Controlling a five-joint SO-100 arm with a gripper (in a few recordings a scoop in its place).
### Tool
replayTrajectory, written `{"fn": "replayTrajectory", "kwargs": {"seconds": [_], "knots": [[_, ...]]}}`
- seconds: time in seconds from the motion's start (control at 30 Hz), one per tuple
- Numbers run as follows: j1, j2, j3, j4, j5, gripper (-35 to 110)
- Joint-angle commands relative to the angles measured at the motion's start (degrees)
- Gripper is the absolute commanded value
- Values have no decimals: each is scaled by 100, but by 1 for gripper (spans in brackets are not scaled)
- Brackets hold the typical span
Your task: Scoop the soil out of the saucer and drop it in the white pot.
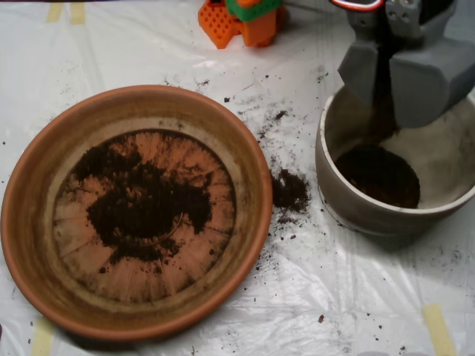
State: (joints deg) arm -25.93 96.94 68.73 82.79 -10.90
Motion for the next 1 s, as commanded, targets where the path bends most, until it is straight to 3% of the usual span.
{"fn": "replayTrajectory", "kwargs": {"seconds": [0.0,0.5,0.97], "knots": [[-88,229,-562,88,-70,37],[220,738,132,-272,237,40],[3296,1740,1037,-475,1362,37]]}}
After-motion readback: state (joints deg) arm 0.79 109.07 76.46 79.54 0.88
